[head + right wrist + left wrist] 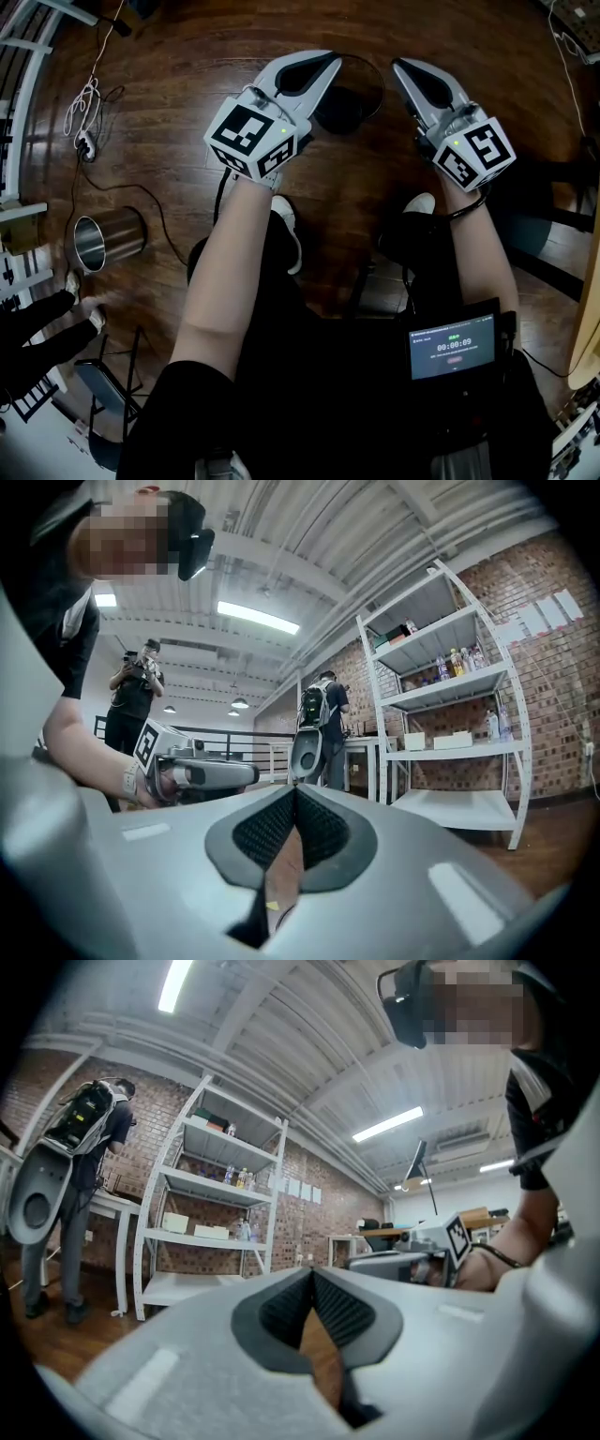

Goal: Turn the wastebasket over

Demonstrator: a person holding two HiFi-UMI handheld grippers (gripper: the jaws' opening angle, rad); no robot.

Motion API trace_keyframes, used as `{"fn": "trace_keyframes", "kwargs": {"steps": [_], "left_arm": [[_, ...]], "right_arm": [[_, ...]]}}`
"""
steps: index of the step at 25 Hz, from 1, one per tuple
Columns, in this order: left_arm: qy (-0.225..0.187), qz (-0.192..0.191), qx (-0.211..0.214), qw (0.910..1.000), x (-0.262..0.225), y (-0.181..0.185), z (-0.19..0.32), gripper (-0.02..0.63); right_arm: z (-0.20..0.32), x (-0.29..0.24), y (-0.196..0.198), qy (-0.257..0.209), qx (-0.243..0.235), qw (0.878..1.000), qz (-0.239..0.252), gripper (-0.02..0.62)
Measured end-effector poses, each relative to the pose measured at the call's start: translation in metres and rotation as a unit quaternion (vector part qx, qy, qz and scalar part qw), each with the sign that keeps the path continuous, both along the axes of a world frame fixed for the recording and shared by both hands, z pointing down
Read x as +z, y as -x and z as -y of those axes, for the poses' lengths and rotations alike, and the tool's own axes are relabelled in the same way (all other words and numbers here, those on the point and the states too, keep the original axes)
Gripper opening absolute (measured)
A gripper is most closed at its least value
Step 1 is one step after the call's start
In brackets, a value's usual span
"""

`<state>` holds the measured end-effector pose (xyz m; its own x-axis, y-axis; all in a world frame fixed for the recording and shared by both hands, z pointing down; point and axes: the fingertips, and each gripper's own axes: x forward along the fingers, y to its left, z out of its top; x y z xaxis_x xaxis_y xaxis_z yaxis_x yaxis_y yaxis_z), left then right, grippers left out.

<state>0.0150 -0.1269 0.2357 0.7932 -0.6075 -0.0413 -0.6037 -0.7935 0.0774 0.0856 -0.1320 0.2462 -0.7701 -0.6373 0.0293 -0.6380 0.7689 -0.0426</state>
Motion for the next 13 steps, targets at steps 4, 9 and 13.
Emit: {"fn": "trace_keyframes", "kwargs": {"steps": [4,9,13], "left_arm": [[0.003,0.002,0.007,1.0000,0.003,-0.009,-0.002,0.000],[-0.003,0.010,0.013,0.9999,0.004,-0.013,-0.007,0.000],[-0.013,0.004,0.004,0.9999,0.002,-0.010,-0.007,0.000]], "right_arm": [[-0.004,0.005,-0.001,-0.002,-0.003,1.000,-0.003,0.009],[-0.002,0.005,0.002,-0.006,-0.012,1.000,-0.004,0.009],[0.000,0.011,0.003,-0.006,-0.020,1.000,-0.001,0.009]]}}
